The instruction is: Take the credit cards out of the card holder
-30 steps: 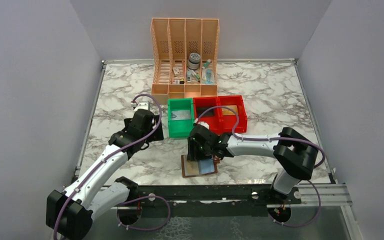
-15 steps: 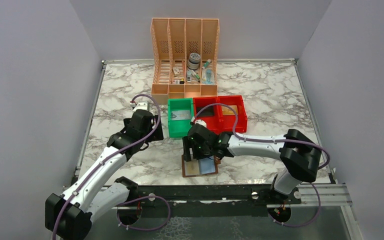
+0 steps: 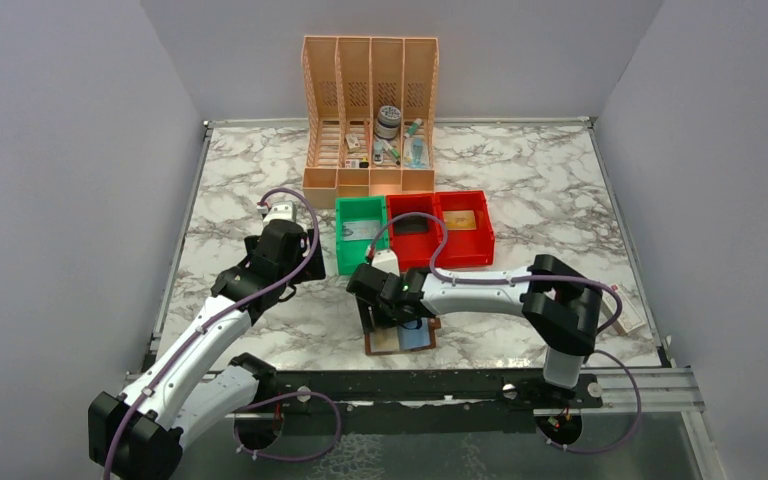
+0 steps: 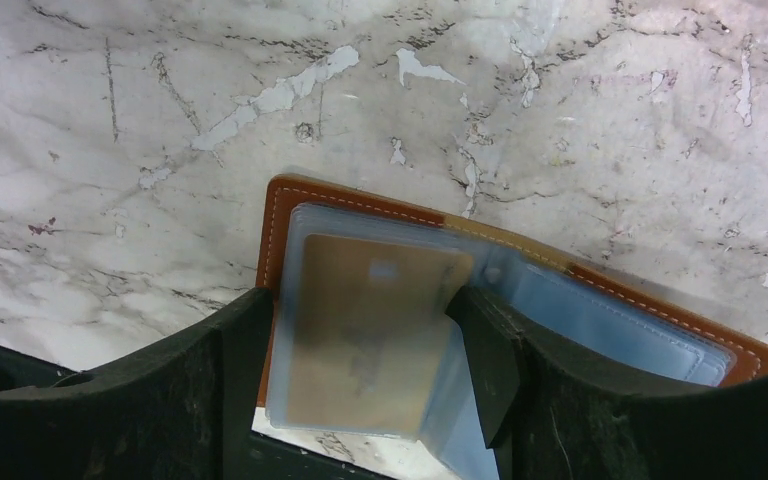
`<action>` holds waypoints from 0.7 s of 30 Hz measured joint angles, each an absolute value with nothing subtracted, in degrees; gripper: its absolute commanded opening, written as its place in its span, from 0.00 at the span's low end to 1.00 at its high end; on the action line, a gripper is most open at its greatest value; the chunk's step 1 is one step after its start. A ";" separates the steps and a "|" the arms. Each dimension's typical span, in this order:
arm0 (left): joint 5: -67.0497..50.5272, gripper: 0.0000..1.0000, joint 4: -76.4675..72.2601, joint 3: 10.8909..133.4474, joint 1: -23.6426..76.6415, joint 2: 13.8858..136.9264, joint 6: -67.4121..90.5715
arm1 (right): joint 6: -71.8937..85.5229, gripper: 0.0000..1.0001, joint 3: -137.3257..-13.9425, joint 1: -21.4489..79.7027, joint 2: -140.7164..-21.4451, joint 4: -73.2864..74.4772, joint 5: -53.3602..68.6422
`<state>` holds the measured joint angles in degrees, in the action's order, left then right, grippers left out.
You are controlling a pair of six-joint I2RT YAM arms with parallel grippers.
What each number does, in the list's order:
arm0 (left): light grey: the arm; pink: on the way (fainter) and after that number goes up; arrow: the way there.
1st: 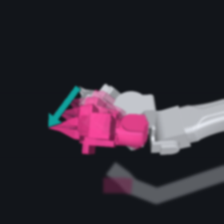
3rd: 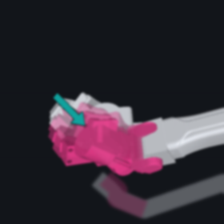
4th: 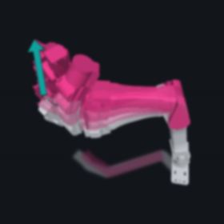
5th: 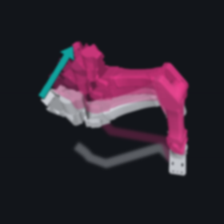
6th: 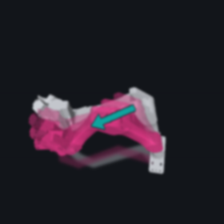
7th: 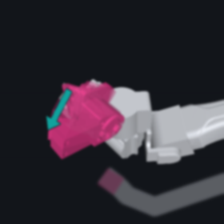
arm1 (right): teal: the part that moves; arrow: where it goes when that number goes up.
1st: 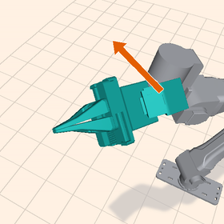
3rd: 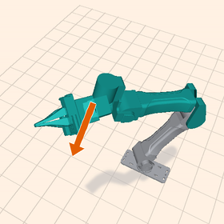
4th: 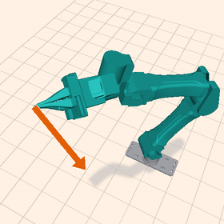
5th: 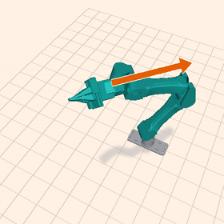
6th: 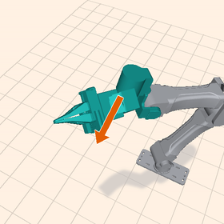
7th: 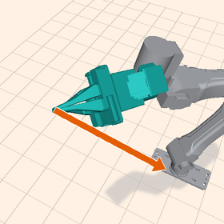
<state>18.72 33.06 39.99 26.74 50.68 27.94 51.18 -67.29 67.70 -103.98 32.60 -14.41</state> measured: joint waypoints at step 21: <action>18.70 0.99 33.06 39.99 26.74 50.68 27.94 | 53.52 0.55 -65.23 67.92 -103.26 31.81 -15.09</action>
